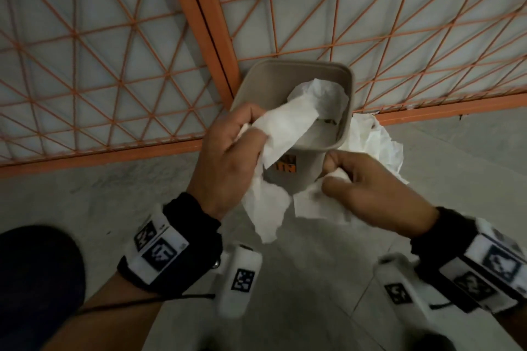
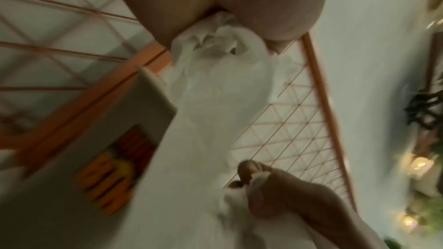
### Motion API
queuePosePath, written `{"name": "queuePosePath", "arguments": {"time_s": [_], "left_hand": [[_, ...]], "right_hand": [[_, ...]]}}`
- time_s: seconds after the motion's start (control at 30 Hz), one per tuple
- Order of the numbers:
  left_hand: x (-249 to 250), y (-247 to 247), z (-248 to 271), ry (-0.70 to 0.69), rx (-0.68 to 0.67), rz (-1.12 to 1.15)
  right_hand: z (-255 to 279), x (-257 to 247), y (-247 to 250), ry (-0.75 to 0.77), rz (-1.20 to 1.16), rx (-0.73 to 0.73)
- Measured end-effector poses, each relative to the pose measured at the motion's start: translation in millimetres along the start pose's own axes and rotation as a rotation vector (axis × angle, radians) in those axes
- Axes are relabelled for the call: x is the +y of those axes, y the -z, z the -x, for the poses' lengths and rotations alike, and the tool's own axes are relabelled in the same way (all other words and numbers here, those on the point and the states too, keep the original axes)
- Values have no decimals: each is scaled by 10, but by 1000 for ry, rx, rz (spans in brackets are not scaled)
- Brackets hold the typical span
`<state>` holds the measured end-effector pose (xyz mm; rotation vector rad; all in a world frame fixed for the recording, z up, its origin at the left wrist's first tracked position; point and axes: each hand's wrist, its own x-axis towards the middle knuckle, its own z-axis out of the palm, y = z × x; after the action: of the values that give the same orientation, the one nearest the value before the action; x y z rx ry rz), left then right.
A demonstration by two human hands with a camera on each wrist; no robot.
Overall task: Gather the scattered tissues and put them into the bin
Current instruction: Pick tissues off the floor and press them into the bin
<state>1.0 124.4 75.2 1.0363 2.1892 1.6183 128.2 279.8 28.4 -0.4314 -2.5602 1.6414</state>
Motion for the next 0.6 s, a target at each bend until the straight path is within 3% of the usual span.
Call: {"name": "queuePosePath", "arguments": {"time_s": [0.17, 0.27, 0.37, 0.43, 0.6], "left_hand": [[588, -47, -531, -110, 104, 166], [681, -70, -834, -158, 90, 186], [479, -98, -1094, -148, 59, 106], [286, -139, -1153, -74, 13, -117], [-194, -79, -1007, 31, -304, -776]], "right_hand": [[-457, -710, 465, 208, -100, 163], [-810, -917, 630, 216, -161, 314], [-1098, -873, 680, 152, -183, 372], [-1195, -765, 661, 69, -95, 328], [-1070, -568, 603, -58, 121, -21]]}}
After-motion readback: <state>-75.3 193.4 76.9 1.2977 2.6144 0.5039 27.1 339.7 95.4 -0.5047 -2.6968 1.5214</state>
